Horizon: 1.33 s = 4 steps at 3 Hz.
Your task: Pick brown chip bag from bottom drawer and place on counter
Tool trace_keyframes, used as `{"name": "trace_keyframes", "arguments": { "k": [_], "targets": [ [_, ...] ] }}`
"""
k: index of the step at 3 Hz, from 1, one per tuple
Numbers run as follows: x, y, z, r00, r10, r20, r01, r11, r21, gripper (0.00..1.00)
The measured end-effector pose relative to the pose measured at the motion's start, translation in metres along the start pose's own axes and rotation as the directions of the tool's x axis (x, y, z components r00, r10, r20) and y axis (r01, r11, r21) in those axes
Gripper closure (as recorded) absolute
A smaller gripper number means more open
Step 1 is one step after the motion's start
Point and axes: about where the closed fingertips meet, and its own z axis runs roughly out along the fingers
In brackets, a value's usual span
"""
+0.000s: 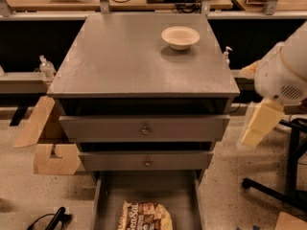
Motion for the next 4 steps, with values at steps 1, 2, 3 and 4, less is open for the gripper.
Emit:
{"name": "trace_keyframes", "arguments": {
  "k": [1, 2, 3, 4],
  "targets": [
    [0.029, 0.030, 0.064, 0.999, -0.024, 0.032, 0.025, 0.9995, -0.018, 0.00],
    [0.059, 0.057, 0.144, 0.999, -0.018, 0.043, 0.020, 0.9987, -0.047, 0.00],
    [0.067, 0.056, 0.202, 0.997, -0.016, 0.076, 0.017, 0.9998, -0.010, 0.00],
    [0.061, 0.036, 0.242, 0.994, -0.001, 0.108, -0.004, 0.9986, 0.052, 0.00]
  ]
}}
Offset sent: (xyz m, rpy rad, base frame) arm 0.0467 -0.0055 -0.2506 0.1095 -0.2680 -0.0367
